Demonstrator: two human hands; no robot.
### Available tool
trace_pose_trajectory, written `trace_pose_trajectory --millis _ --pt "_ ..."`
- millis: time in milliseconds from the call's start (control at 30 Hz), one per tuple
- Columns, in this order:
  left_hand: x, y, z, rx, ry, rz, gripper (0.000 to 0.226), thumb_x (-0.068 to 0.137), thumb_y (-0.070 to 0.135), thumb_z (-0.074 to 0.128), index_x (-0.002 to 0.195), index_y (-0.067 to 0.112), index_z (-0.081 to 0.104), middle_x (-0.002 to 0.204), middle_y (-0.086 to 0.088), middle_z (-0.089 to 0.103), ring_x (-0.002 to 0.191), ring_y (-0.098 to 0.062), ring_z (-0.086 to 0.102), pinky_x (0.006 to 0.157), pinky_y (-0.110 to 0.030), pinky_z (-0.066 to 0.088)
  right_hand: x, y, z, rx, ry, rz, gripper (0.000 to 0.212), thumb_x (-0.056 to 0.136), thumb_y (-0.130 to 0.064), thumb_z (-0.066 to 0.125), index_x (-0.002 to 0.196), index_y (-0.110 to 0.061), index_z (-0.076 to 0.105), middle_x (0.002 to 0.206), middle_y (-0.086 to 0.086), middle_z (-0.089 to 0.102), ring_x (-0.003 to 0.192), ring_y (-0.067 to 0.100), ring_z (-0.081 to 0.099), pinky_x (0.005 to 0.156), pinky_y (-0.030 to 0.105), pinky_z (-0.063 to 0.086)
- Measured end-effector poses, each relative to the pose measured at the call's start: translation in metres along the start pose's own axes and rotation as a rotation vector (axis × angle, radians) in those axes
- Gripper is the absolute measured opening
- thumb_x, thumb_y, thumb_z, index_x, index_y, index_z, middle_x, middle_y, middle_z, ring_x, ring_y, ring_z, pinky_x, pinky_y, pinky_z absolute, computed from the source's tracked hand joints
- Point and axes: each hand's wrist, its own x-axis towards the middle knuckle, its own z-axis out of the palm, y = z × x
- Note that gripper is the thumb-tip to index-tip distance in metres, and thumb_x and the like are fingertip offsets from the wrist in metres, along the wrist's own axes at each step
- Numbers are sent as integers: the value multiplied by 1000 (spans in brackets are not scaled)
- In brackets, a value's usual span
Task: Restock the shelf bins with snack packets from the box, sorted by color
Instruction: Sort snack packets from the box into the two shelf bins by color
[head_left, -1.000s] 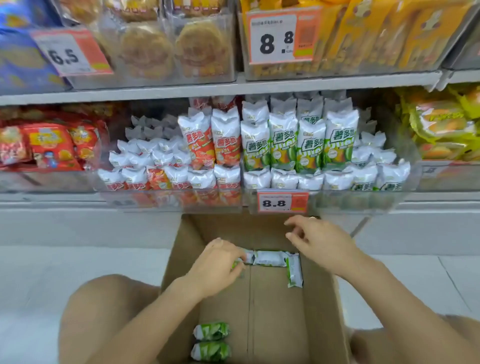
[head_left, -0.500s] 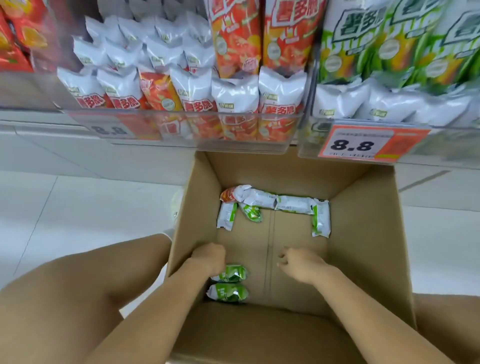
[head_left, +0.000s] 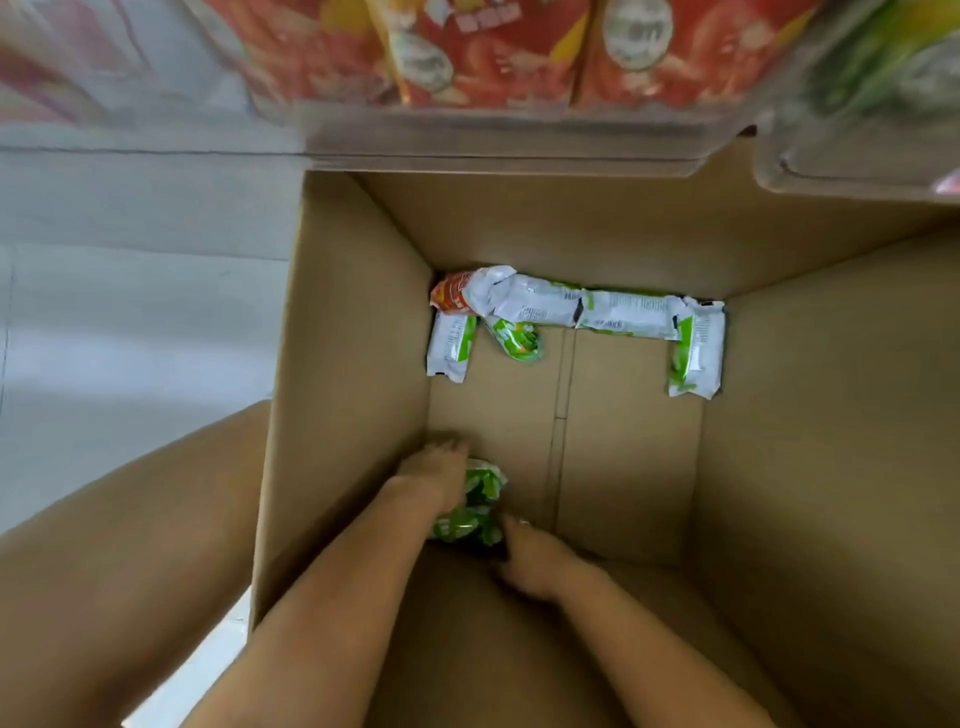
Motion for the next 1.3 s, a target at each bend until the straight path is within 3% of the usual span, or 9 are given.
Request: trace_pose_trajectory --millis 267,500,600,700,800,933,1033,1133,1300 --pt "-4 -11 19 -92 -57 -62 70 81 33 72 136 9 36 140 -12 33 124 -30 43 101 -39 42 15 -6 4 256 20 32 65 86 -27 67 141 -14 34 133 8 50 117 24 53 93 31 45" --pt "-22 3 20 -703 52 -291 71 78 30 75 131 5 36 127 -11 52 112 -25 55 79 -29 46 8 -5 -3 202 136 60 38 84 -28 67 117 -12 58 107 8 62 102 24 60 70 26 42" --pt "-33 6 13 -1335 69 -331 68 73 35 76 127 3 48 113 -12 60 96 -23 63 73 -28 53 -3 -10 -6 103 145 39 23 80 -31 68 90 -10 68 91 13 66 95 29 64 65 26 38" --pt "-59 14 4 -1869 39 -218 26 89 32 59 105 13 60 87 -5 62 77 -17 62 67 -26 49 -15 -16 -1 56 128 1 19 83 -20 64 98 -15 74 102 7 70 99 22 65 73 23 44" --pt "-81 22 2 -2024 155 -189 36 77 28 72 104 8 59 79 -8 60 71 -20 58 68 -30 50 -26 -24 6 60 159 -16 24 83 -18 63 104 -18 73 109 1 70 102 17 64 78 21 45" --pt "-112 25 -7 -1471 387 -300 57 70 37 79 110 1 58 92 -9 63 92 -27 64 85 -36 53 -33 -28 -3 -73 272 9 33 85 -19 54 113 -7 66 118 11 65 112 27 61 89 30 48" --pt "-148 21 -21 -711 503 -137 55 84 44 66 122 8 49 116 -6 58 107 -27 59 86 -30 46 -32 -25 -11 -229 295 -25 38 90 -17 52 125 -4 56 127 16 57 117 30 56 93 32 46" --pt "-188 13 -38 112 784 28 61 74 35 75 125 8 54 107 -8 61 91 -28 62 74 -36 51 -20 -25 -13 -343 258 -84 51 89 -14 53 139 -9 42 134 15 51 122 31 52 97 34 44" --pt "-215 -25 -70 563 896 192 51 54 1 65 105 6 68 92 -13 66 77 -34 61 78 -40 37 1 -31 -10 -641 217 -204 68 90 -6 52 150 -9 21 153 14 26 140 31 26 108 40 36"
